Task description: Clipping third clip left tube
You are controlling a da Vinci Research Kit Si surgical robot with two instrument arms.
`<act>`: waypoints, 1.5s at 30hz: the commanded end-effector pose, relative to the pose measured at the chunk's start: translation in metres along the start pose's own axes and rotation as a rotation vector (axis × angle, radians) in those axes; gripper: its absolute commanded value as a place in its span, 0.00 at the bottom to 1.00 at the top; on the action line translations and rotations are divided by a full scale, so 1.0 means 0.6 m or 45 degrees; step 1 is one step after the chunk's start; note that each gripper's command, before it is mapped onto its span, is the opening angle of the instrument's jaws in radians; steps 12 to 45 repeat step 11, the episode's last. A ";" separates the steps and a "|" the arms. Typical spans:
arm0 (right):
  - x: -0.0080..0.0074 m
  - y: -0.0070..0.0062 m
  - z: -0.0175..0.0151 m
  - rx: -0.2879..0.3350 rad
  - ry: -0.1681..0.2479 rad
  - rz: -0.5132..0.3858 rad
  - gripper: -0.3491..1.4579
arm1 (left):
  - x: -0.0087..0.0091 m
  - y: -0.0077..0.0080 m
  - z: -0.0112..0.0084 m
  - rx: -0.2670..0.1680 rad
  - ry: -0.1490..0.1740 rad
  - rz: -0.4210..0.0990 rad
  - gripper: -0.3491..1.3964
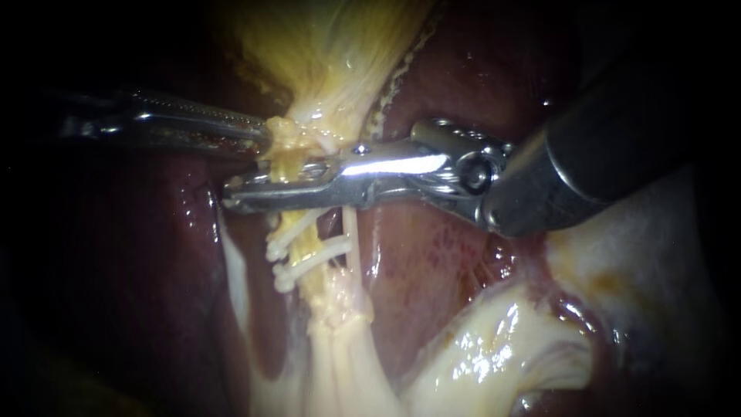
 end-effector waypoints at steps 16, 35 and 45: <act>-0.0002 0.0002 -0.0003 -0.001 -0.003 -0.003 0.00 | 0.0001 0.0003 0.0000 0.001 0.000 0.001 0.00; -0.0002 0.0002 -0.0003 -0.001 -0.003 -0.003 0.00 | 0.0001 0.0003 0.0000 0.001 0.000 0.001 0.00; -0.0002 0.0002 -0.0003 -0.001 -0.003 -0.003 0.00 | 0.0001 0.0003 0.0000 0.001 0.000 0.001 0.00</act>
